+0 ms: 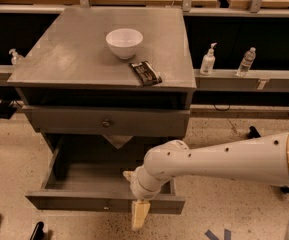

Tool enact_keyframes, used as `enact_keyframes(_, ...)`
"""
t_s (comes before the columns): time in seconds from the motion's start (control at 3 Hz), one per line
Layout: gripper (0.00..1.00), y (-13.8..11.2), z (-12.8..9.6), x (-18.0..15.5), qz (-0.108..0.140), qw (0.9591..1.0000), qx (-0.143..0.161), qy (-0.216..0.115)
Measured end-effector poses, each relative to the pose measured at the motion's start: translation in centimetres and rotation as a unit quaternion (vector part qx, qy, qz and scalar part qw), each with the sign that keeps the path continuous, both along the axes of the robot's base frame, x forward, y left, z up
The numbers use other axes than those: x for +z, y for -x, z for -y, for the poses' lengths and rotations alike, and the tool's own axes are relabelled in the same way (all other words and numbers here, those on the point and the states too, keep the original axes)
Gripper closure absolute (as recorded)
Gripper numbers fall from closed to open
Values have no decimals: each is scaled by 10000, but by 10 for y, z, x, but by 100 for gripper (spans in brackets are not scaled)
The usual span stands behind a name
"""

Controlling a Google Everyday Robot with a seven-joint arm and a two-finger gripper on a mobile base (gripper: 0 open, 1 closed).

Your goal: Close middle drawer

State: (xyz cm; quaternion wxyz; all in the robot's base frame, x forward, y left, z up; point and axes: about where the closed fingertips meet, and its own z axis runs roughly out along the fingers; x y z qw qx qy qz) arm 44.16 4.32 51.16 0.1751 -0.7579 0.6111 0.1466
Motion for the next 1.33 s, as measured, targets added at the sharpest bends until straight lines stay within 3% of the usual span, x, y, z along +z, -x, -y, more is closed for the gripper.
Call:
enact_keyframes(0.33, 0, -14, 9, -17, 56, 9992, -89, 383)
enact_keyframes(0.67, 0, -37, 32, -62, 323, 9943, -207, 999)
enact_keyframes(1.0, 0, -57, 53, -87, 465, 9915, -540, 1090)
enact_keyframes(1.33, 17, -80, 67, -103, 638, 9888, -785, 1097)
